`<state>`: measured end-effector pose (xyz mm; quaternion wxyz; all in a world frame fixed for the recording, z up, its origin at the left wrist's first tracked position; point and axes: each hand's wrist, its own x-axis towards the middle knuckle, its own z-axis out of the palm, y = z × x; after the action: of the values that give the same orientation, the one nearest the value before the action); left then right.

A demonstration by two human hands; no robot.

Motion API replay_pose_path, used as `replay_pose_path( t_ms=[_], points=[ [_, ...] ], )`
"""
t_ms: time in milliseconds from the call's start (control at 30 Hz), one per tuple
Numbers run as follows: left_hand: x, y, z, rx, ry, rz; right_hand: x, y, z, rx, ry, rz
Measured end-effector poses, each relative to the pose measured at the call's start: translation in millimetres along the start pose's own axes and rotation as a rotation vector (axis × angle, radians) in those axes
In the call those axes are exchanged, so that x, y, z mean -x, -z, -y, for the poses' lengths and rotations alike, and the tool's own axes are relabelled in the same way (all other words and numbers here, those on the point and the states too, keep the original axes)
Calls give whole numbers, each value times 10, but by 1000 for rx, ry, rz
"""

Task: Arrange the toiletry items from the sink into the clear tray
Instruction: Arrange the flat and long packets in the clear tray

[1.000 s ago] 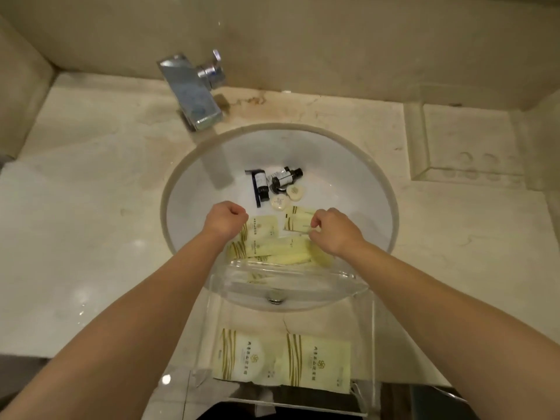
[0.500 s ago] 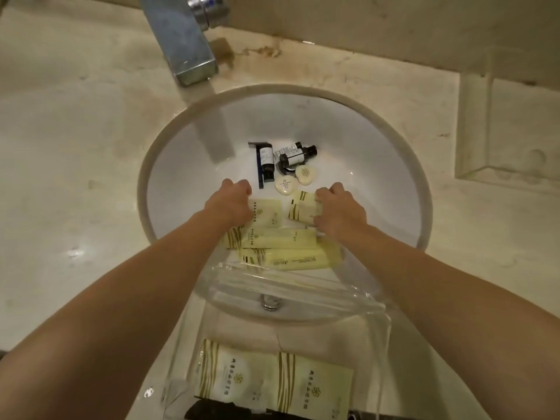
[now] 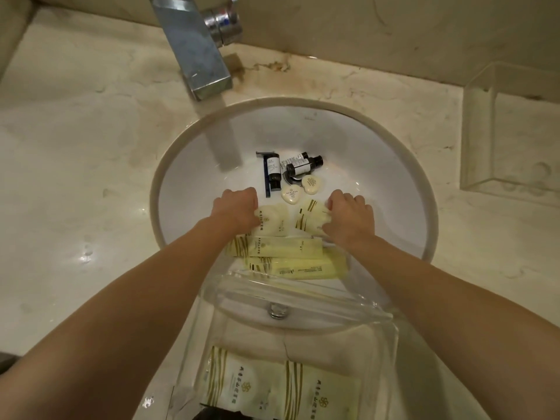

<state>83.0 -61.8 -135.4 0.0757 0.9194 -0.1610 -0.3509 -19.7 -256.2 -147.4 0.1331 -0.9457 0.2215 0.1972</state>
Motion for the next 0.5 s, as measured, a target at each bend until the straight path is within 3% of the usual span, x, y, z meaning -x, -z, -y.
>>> replay_pose_path(
  t_ms=[233,500],
  points=[
    [182,269,15,445,9,7,96,238,99,-169,-47,40],
    [537,576,-21,692,-7,-35,395,581,280,-296,29,-40]
  ],
)
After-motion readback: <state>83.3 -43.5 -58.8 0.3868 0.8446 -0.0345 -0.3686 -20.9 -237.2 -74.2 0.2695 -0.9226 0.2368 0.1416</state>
